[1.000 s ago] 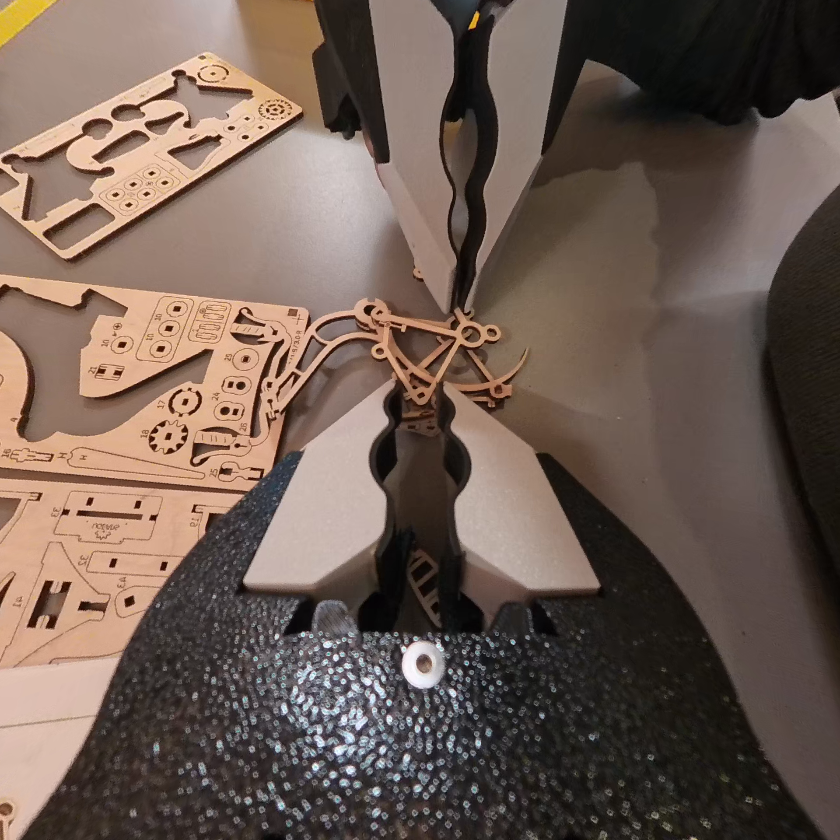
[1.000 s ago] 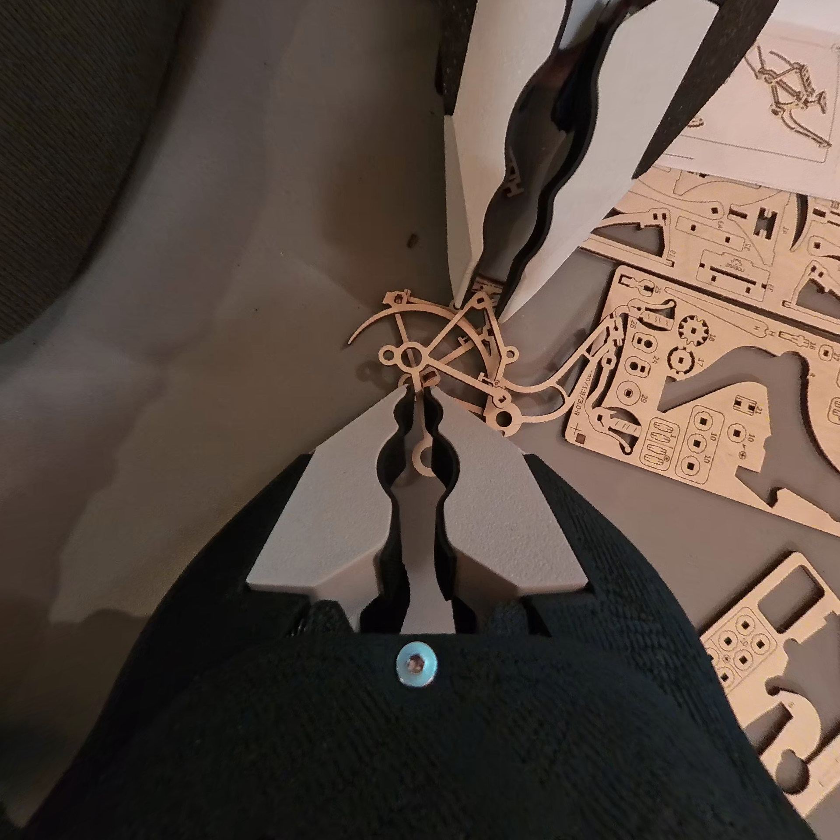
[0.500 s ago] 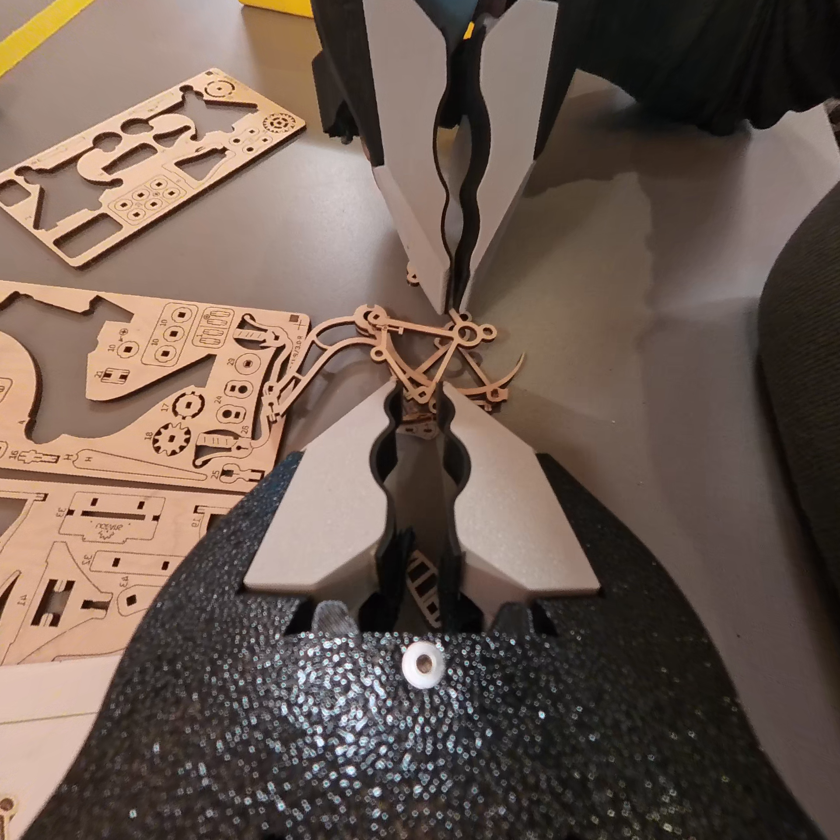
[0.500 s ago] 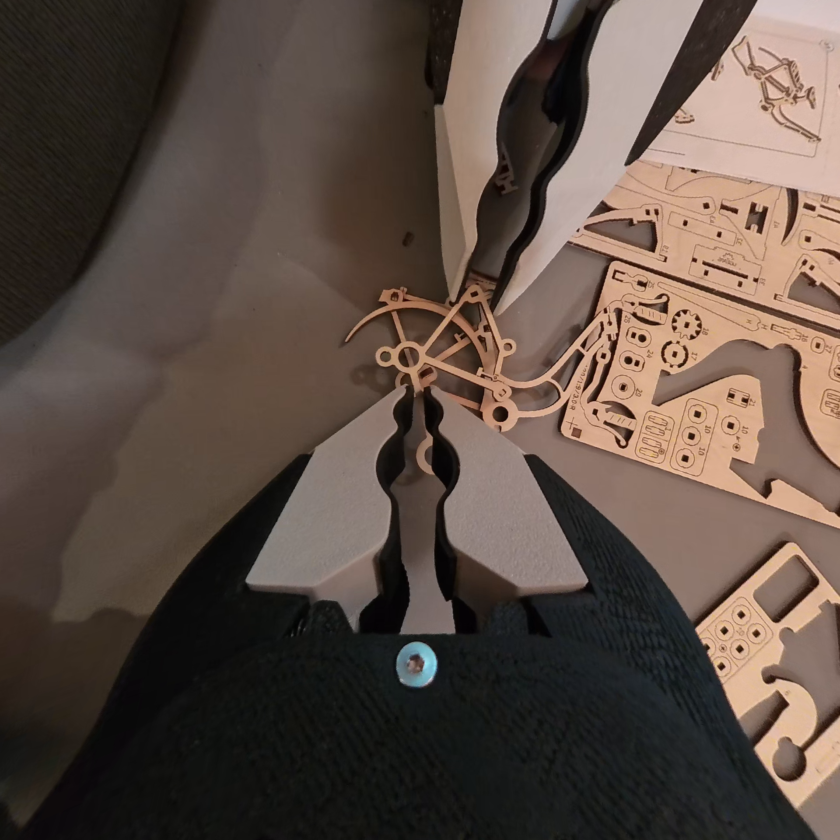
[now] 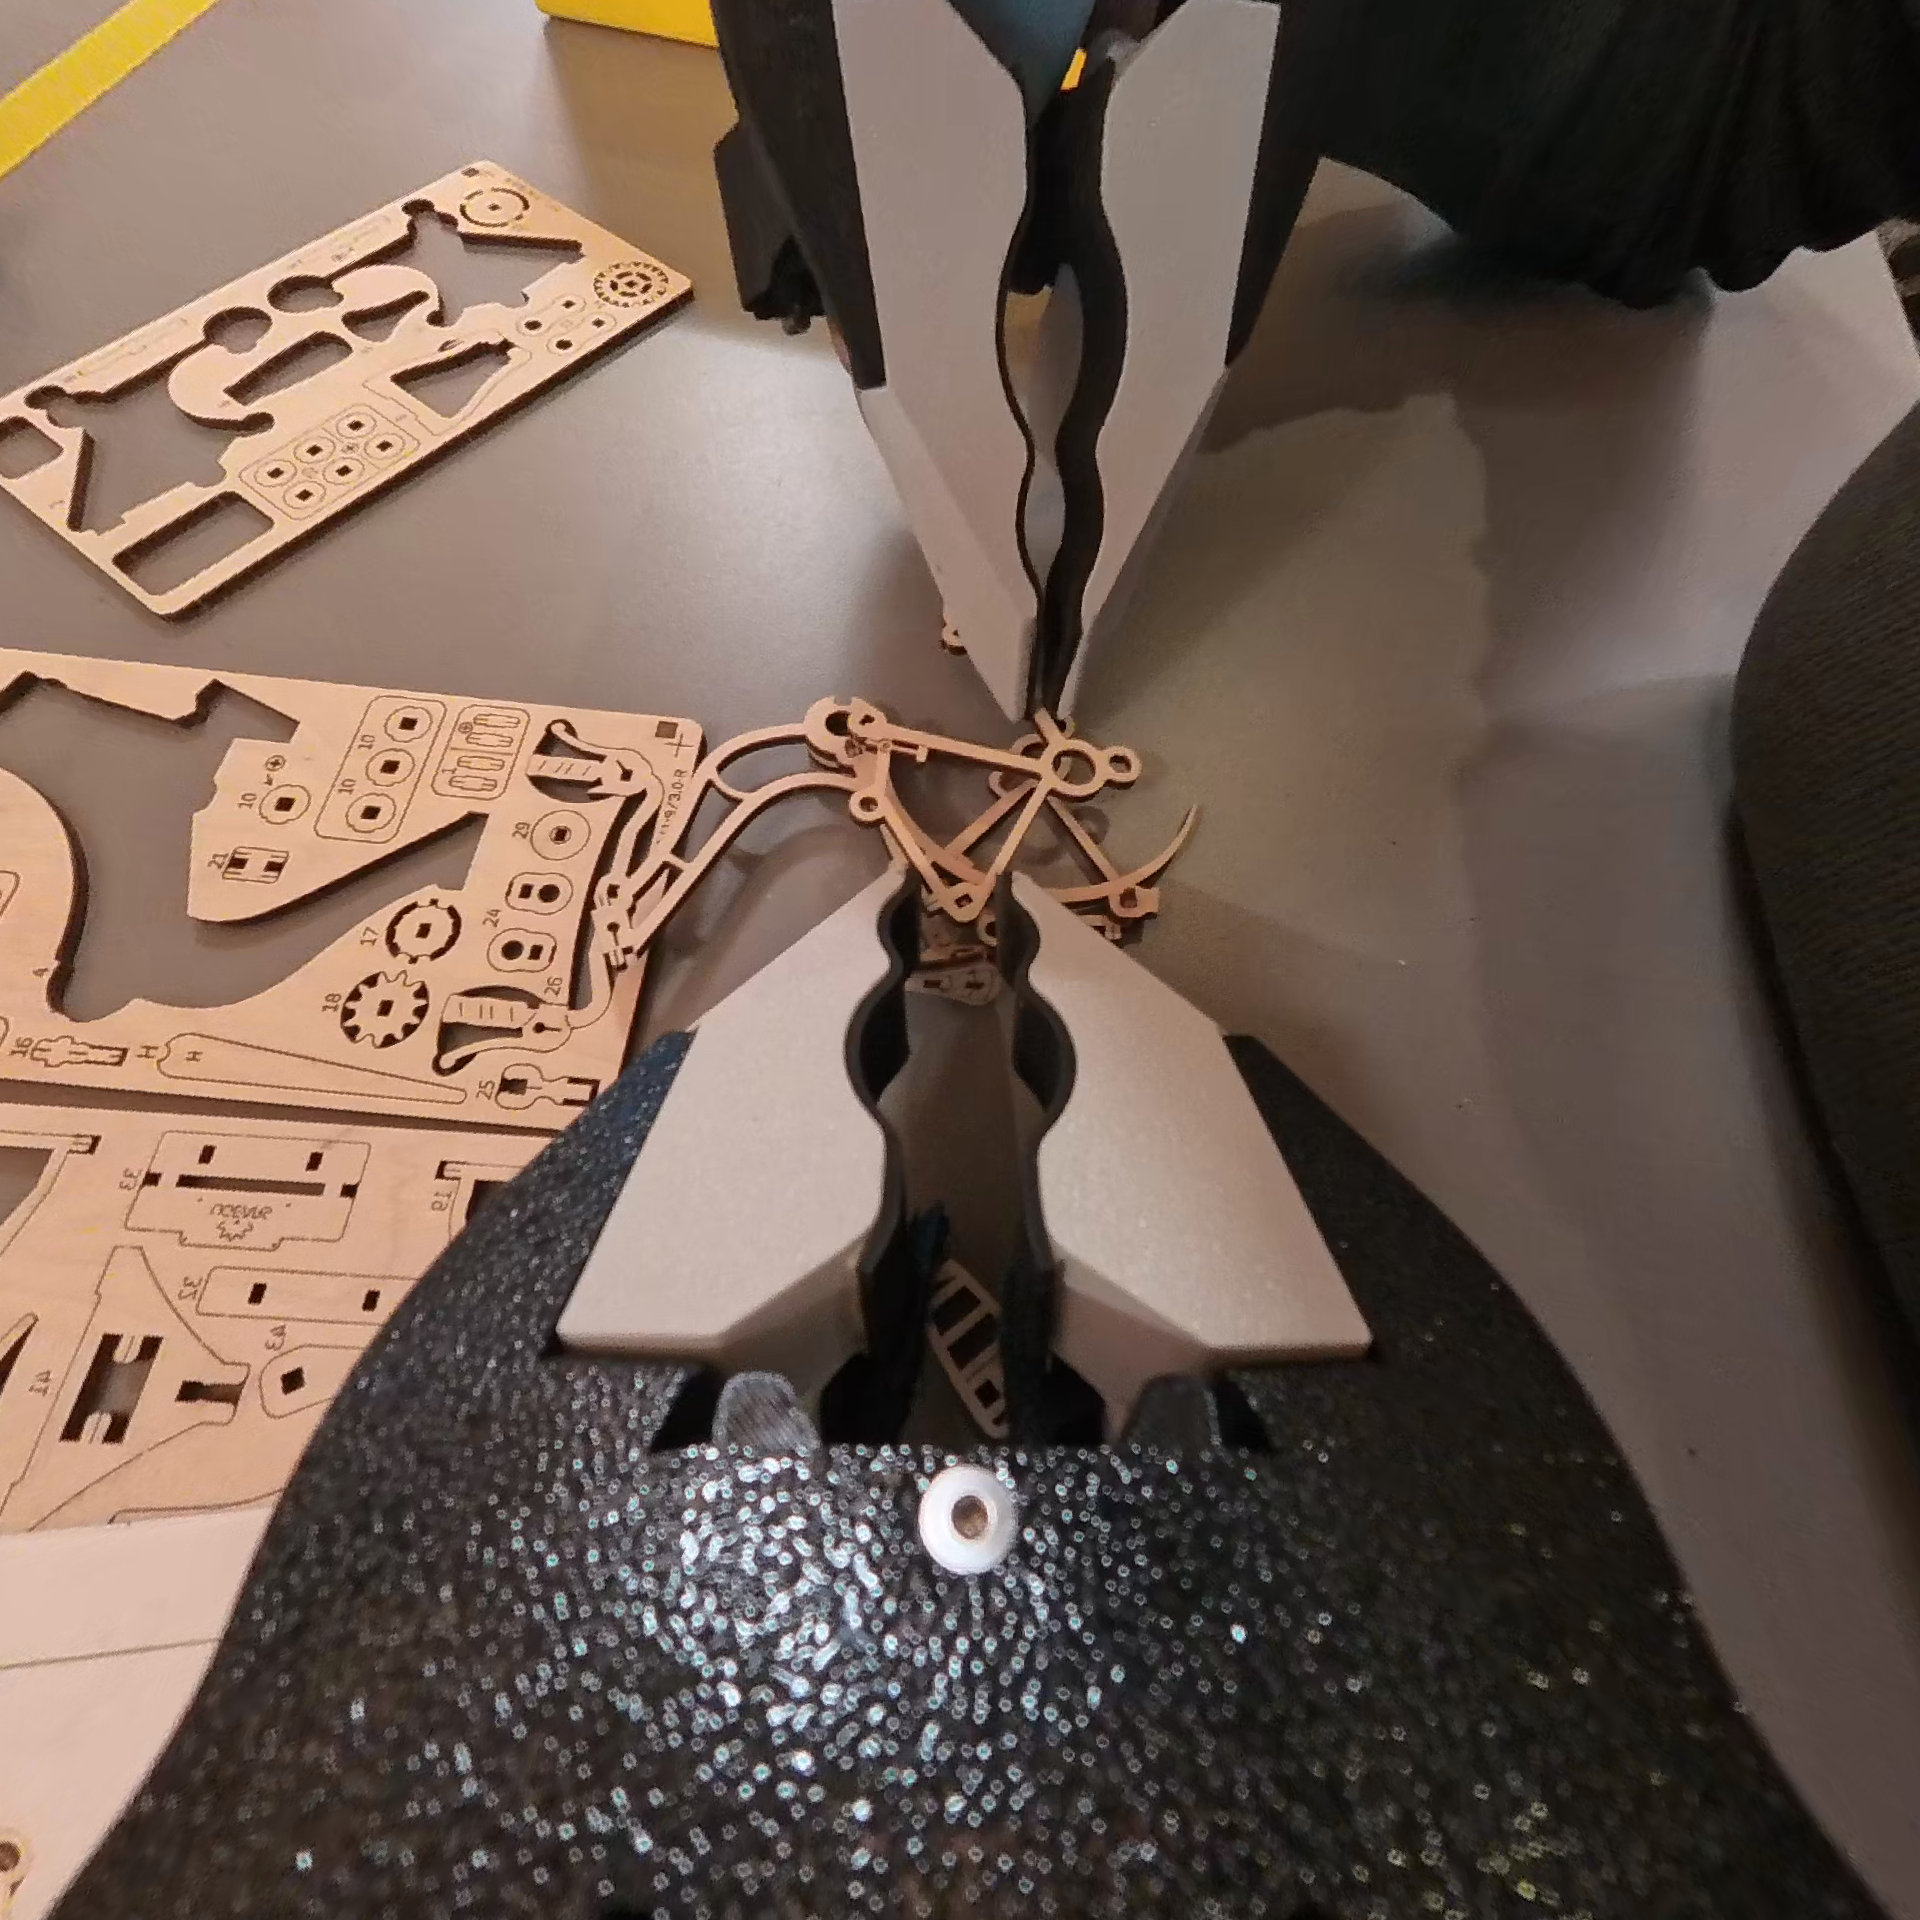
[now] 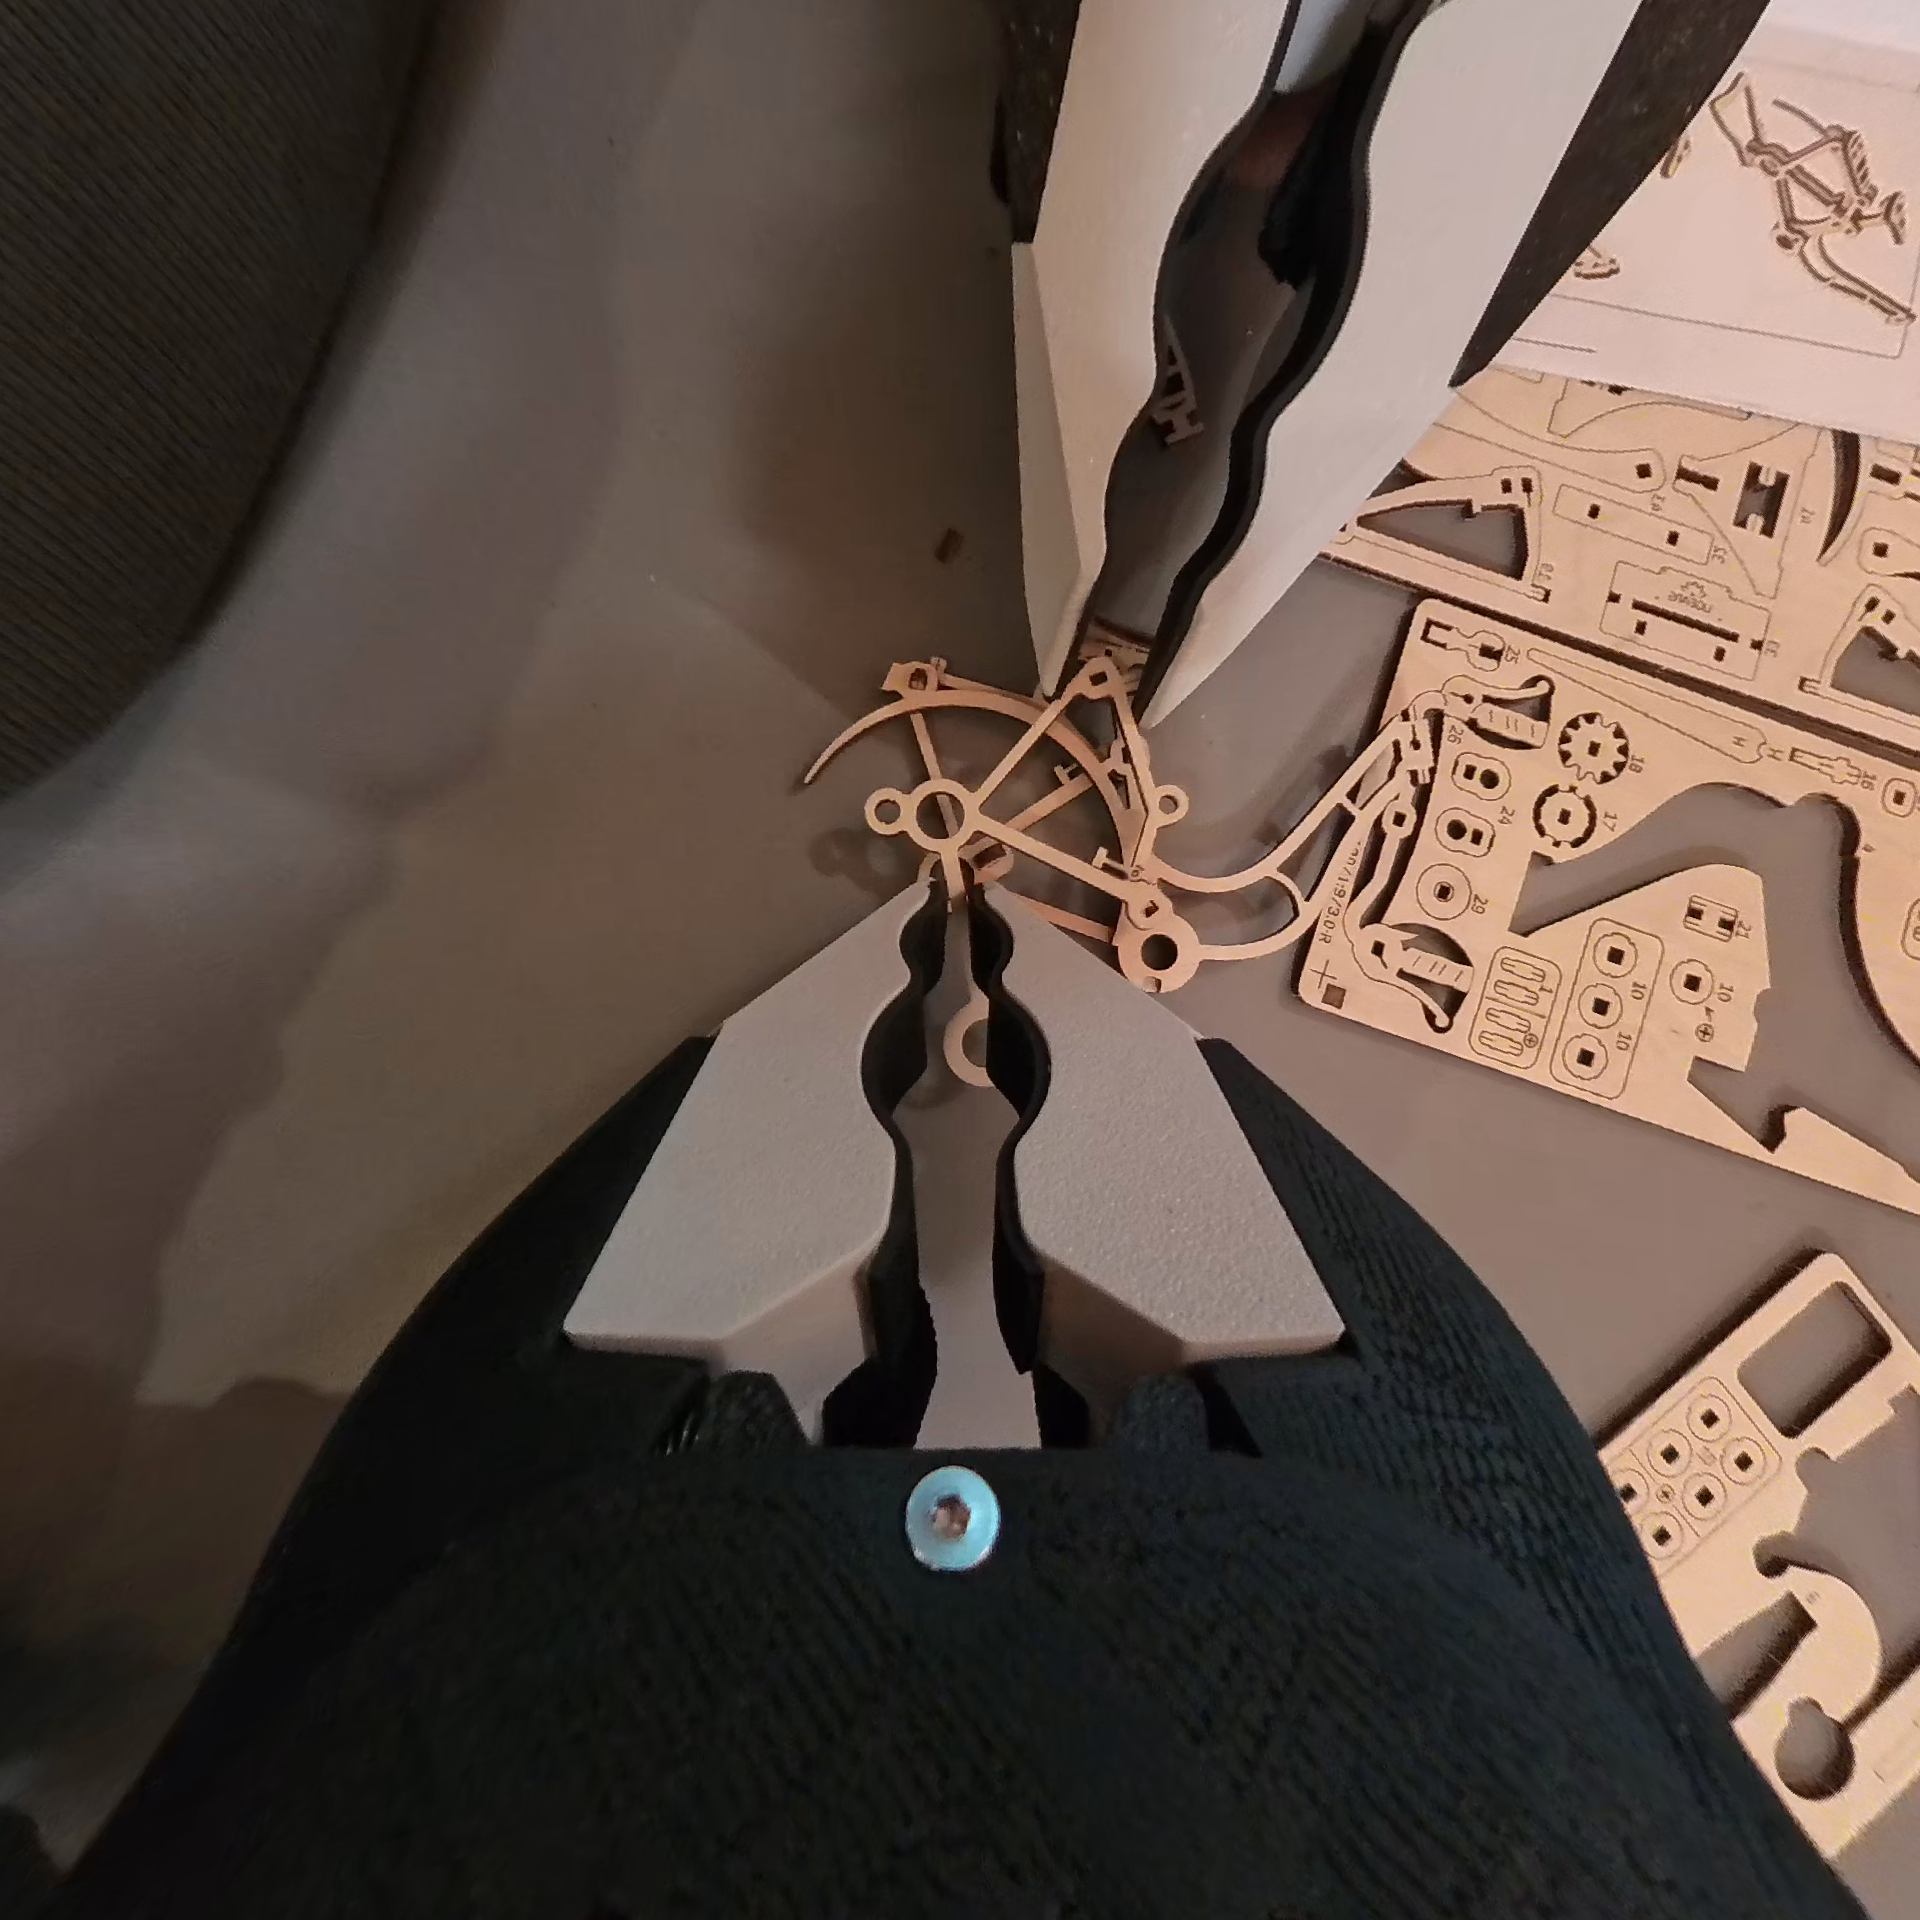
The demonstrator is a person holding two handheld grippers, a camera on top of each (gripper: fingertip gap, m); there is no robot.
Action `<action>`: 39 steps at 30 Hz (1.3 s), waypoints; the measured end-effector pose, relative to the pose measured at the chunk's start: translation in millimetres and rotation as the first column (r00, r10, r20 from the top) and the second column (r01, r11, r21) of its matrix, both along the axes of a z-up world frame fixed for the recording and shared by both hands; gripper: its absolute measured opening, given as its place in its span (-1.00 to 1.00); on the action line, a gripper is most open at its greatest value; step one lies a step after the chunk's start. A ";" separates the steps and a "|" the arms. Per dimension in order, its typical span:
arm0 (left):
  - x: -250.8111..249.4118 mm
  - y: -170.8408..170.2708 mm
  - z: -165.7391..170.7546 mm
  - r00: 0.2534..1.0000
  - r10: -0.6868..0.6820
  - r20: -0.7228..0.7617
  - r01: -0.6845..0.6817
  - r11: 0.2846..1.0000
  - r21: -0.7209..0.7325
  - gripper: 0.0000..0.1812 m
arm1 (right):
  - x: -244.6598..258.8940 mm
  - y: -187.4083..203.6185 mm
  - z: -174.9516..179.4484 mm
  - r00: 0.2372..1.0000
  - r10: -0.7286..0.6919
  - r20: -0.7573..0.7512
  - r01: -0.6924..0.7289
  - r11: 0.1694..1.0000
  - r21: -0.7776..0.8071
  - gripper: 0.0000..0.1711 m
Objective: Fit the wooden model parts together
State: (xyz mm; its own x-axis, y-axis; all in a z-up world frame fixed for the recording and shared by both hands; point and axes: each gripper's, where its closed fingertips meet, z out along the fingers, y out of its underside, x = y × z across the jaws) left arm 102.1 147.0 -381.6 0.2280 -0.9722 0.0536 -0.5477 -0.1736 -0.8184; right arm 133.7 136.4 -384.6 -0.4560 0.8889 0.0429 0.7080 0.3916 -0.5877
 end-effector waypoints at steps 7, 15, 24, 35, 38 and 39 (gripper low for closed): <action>0.3 0.3 -0.7 1.000 -0.001 0.001 0.001 1.000 0.008 -0.88 | 0.4 -0.2 -0.4 1.000 -0.001 0.006 0.001 1.000 0.004 -0.98; -1.1 0.2 1.9 1.000 0.001 0.016 -0.001 1.000 0.001 -0.87 | -0.9 0.9 2.2 1.000 -0.003 -0.011 0.003 1.000 0.023 -0.98; 0.0 -3.0 3.6 1.000 -0.014 0.024 0.014 1.000 0.005 -0.88 | 1.2 1.2 1.7 1.000 -0.004 -0.007 0.004 1.000 0.020 -0.97; 0.4 -1.7 18.7 0.997 -0.014 0.073 0.006 0.994 0.109 -0.89 | 0.3 3.4 8.0 0.999 -0.030 -0.030 0.031 0.999 0.034 -0.97; 0.4 -0.3 25.4 0.995 -0.010 0.100 -0.006 0.988 0.154 -0.90 | 0.3 6.1 15.7 0.996 -0.058 -0.068 0.062 0.997 0.053 -0.97; 0.5 0.1 27.8 0.993 -0.009 0.114 -0.011 0.986 0.169 -0.90 | 0.3 7.1 18.2 0.994 -0.075 -0.082 0.079 0.995 0.057 -0.96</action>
State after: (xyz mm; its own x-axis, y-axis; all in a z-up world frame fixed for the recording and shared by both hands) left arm 102.6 147.1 -353.9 0.2309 -0.9692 -0.0861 -0.4493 -0.0277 -0.8930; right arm 134.0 143.4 -366.4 -0.3793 0.9160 0.1311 0.6894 0.3742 -0.6202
